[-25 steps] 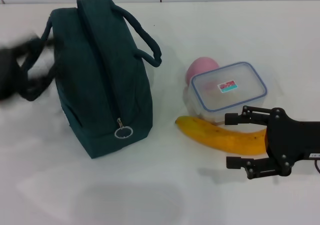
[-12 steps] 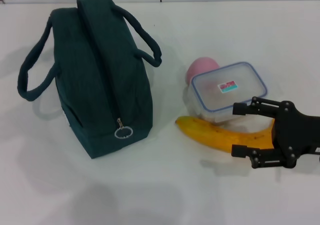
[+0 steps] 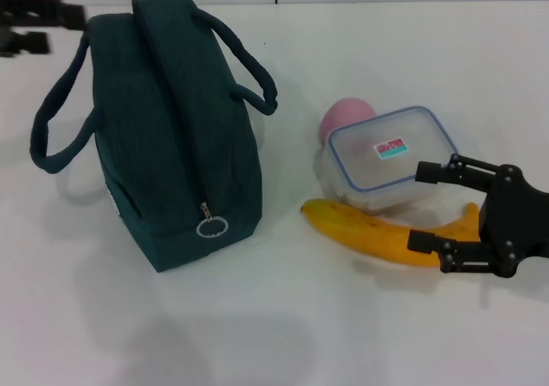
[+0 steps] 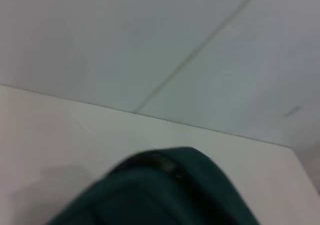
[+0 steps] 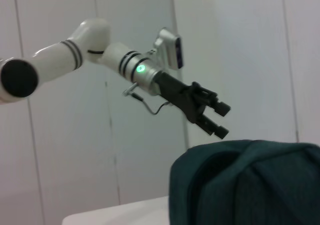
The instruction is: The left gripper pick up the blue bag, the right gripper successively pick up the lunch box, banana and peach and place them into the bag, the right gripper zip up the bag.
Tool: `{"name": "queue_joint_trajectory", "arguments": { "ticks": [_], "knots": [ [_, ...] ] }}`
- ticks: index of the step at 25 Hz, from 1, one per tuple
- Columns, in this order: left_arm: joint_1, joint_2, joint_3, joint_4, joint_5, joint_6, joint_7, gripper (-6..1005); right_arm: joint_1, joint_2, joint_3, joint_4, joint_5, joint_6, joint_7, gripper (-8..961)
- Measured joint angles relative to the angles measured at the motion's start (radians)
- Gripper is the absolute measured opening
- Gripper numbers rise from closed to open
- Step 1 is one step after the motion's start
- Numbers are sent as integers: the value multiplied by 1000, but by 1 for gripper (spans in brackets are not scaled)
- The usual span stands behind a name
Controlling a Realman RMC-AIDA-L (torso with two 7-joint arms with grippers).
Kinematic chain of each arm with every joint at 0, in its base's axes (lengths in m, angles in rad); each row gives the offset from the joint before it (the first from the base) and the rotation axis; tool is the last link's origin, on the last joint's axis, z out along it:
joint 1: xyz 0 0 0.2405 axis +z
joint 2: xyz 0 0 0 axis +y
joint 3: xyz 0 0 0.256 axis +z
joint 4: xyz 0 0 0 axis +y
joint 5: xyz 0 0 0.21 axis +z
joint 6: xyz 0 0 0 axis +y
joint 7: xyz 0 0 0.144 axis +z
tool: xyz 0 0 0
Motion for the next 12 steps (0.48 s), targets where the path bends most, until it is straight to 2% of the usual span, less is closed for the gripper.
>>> {"name": "queue_joint_trajectory", "arguments": {
  "ticks": [3, 7, 12],
  "knots": [
    [4, -41, 14, 18, 5, -2, 29, 875, 0, 0, 7, 6, 1, -8, -21, 841],
    [-1, -66, 61, 15, 67, -6, 29, 874, 3, -1, 7, 7, 1, -9, -35, 841],
    [-16, -88, 65, 13, 148, -22, 40, 874, 0, 1, 8, 28, 5, -6, -69, 841]
  ]
}}
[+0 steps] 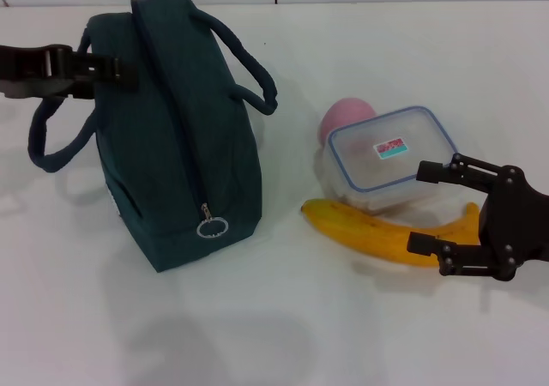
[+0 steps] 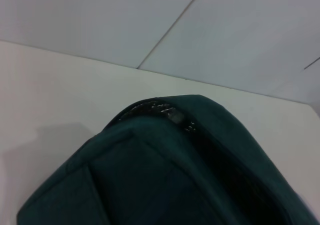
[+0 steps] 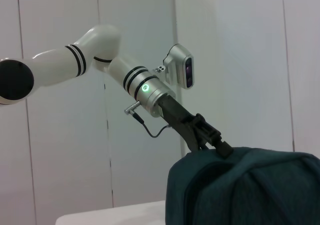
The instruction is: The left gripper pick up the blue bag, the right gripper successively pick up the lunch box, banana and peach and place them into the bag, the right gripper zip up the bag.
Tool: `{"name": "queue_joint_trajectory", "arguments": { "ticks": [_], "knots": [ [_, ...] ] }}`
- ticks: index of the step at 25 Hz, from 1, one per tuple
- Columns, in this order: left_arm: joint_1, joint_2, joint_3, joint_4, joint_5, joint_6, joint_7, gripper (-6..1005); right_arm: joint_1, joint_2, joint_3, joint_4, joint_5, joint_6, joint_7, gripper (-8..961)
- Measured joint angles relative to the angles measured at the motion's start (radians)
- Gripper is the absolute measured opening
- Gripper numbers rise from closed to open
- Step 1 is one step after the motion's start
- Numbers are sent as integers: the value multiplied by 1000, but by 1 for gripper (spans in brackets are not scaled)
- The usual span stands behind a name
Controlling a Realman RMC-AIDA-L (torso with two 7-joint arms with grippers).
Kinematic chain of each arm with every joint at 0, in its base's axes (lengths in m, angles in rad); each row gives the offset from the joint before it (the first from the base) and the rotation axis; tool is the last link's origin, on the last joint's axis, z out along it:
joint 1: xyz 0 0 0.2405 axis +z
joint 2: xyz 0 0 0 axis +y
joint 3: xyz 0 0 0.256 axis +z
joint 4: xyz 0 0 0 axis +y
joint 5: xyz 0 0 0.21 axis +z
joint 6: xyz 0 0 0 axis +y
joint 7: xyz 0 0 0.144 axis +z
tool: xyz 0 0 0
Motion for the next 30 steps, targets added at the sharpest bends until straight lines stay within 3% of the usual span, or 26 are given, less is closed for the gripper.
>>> {"name": "queue_joint_trajectory", "arguments": {
  "ticks": [8, 11, 17, 30],
  "knots": [
    [8, -2, -2, -60, 5, -21, 19, 875, -1, 0, 1, 30, 19, -2, -28, 841],
    [7, 2, 27, -69, 49, -15, 14, 727, -2, -1, 1, 32, 23, -3, -28, 841],
    [9, -4, 64, -70, 62, -2, 2, 529, -3, 0, 8, 33, 25, -5, -28, 841],
    [23, -30, 64, -50, -29, 76, -104, 181, -16, -1, 141, 46, 25, 46, 44, 840]
  ]
}}
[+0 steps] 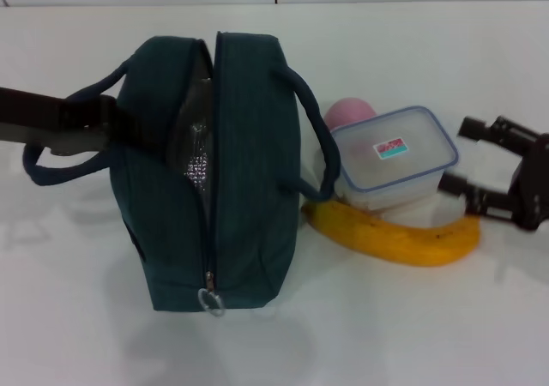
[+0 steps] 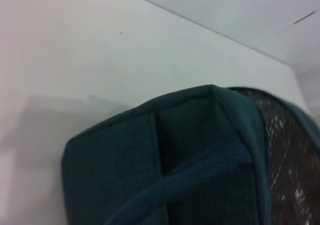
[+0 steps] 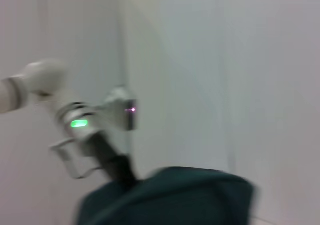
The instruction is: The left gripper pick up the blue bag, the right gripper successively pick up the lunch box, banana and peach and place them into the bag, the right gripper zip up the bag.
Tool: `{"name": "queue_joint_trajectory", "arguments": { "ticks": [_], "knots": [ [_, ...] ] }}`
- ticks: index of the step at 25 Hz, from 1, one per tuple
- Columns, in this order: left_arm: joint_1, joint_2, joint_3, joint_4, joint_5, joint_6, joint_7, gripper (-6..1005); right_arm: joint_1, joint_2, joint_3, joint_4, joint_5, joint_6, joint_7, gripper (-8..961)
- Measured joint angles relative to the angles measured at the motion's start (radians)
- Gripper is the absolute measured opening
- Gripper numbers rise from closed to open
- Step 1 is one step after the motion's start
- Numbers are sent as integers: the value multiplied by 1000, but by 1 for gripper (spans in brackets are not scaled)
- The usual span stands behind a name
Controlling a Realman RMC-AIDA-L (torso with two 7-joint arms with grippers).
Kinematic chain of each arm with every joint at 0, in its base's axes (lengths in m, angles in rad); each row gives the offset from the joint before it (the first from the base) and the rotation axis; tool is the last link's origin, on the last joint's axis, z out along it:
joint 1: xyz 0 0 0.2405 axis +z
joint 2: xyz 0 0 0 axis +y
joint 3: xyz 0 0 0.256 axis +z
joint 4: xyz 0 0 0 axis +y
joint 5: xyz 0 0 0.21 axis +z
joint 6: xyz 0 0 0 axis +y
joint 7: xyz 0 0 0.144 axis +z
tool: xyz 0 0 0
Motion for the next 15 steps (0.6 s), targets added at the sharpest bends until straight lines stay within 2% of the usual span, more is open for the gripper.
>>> {"name": "queue_joint_trajectory", "arguments": {
  "ticks": [3, 8, 10, 15],
  "knots": [
    [7, 0, 0, -1, -50, 12, -16, 74, 3, 2, 65, 16, 0, 83, 82, 840],
    [21, -2, 0, 0, -79, 10, -16, 36, 37, 5, 169, 93, 14, 254, 232, 840],
    [22, -2, -1, -3, -80, 7, -15, 36, 56, 4, 184, 133, 47, 344, 307, 840],
    [24, -2, -4, -10, -80, -9, -17, 36, 97, 5, 185, 210, 90, 451, 434, 840]
  ]
}}
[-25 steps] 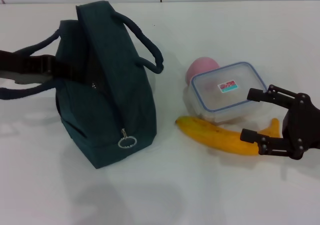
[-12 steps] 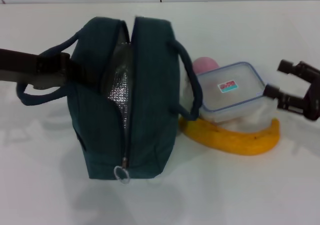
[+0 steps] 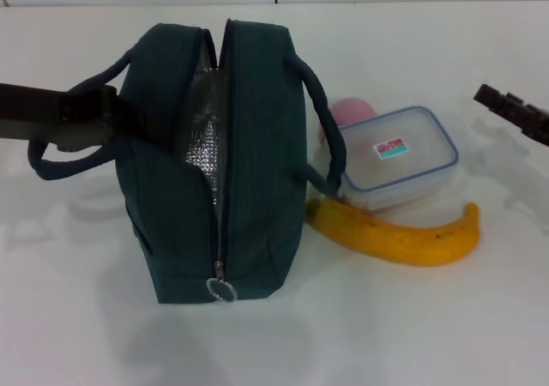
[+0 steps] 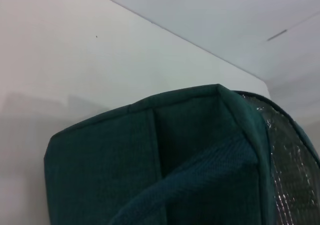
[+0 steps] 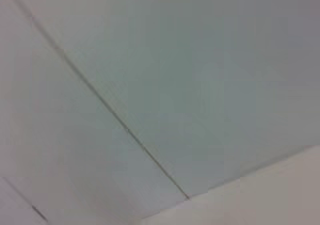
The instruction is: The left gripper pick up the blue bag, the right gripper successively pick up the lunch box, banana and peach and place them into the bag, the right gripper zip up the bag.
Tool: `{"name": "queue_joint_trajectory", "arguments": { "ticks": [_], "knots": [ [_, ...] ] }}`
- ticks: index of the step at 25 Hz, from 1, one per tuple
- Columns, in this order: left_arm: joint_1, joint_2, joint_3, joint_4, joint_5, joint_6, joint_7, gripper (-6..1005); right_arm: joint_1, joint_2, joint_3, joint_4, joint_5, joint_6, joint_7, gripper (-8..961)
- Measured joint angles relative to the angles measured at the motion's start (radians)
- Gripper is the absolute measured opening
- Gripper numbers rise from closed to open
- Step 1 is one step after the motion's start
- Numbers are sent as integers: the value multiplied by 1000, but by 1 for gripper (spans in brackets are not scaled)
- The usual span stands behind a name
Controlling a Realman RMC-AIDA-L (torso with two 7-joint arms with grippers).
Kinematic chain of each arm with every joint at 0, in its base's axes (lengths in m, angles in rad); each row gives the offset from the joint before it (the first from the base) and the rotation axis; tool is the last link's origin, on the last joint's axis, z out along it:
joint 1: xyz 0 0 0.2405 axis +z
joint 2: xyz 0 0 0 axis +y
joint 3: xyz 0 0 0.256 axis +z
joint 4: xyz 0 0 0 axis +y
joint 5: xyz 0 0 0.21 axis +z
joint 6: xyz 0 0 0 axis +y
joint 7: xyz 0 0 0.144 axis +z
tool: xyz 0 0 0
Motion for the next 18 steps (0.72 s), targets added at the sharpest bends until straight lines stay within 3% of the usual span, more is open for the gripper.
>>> {"name": "queue_joint_trajectory", "arguments": {
  "ticks": [18],
  "knots": [
    [-6, 0, -4, -68, -2, -61, -1, 36, 88, 9, -20, 157, -7, 80, 129, 839]
  ]
}}
